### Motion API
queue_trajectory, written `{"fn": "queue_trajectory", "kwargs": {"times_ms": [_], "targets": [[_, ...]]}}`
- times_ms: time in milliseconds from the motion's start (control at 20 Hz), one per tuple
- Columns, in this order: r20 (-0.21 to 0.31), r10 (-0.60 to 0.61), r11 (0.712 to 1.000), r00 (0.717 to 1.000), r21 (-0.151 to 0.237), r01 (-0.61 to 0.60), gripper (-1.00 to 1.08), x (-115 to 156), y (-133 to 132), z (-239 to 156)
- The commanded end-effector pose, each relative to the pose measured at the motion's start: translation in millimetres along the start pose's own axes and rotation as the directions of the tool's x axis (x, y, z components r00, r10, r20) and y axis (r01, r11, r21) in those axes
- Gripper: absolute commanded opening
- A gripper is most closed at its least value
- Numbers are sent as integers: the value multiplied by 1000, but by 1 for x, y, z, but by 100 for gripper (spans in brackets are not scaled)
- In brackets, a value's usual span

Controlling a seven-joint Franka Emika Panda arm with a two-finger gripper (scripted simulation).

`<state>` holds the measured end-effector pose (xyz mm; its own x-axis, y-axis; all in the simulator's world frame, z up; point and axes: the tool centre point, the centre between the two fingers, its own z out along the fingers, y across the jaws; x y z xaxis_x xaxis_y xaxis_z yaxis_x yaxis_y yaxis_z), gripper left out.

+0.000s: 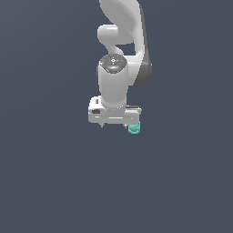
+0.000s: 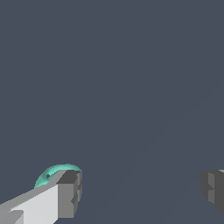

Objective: Pick up the object and move it to a goal position.

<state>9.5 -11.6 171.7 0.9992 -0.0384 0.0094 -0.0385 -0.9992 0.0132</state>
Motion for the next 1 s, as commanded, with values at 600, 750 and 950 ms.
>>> {"fn": "queue_trajectory", "kwargs": {"times_ms": [600, 750, 950], "targets": [[12, -13, 1000, 1000, 12, 13, 100, 2, 6, 3], [11, -9, 1000, 1000, 12, 9, 100, -1, 1, 6], [11, -1, 1000, 1000, 12, 1, 100, -8, -12, 14]]}}
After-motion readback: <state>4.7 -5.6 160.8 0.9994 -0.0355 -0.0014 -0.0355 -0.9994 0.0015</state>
